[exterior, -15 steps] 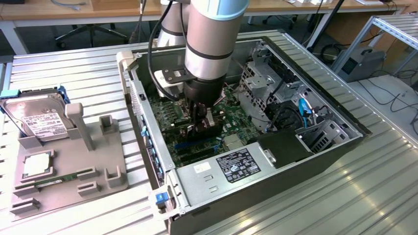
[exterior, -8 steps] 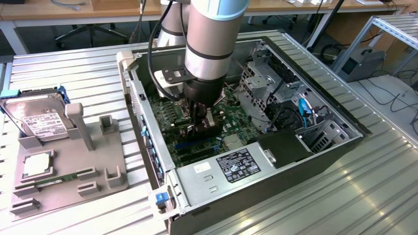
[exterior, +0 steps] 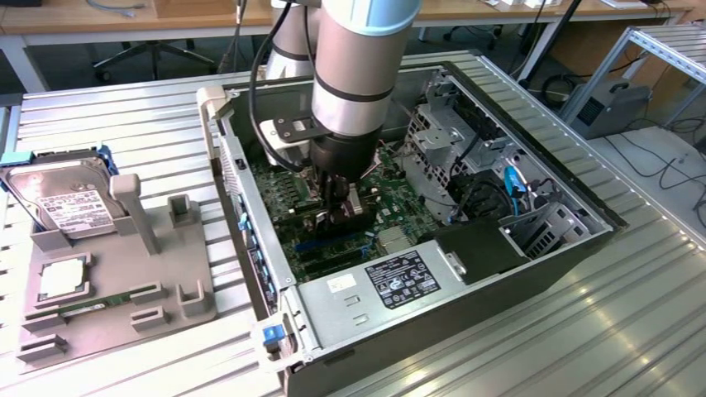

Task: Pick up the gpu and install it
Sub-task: 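Insert the gpu into the slot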

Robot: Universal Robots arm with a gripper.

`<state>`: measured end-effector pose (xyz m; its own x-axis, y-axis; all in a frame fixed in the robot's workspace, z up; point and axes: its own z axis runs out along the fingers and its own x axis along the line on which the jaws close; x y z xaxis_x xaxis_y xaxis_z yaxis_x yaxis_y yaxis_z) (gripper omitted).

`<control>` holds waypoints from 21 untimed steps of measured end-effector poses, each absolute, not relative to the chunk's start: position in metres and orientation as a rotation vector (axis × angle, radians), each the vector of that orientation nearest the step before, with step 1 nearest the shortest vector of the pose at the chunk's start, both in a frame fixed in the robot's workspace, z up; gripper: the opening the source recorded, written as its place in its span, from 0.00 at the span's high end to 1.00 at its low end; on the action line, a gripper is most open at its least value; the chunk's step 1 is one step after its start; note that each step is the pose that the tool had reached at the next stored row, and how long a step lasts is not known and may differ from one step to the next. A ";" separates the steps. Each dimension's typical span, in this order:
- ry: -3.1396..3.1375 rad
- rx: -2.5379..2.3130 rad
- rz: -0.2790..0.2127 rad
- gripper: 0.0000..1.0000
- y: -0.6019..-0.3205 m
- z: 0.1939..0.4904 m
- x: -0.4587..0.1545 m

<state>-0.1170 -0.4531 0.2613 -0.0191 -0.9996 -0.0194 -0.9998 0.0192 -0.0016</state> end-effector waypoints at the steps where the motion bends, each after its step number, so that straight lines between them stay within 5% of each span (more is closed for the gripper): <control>1: 2.232 -2.190 0.019 0.73 -0.453 0.261 -0.117; 21: 2.231 -2.189 0.020 0.73 -0.455 0.262 -0.118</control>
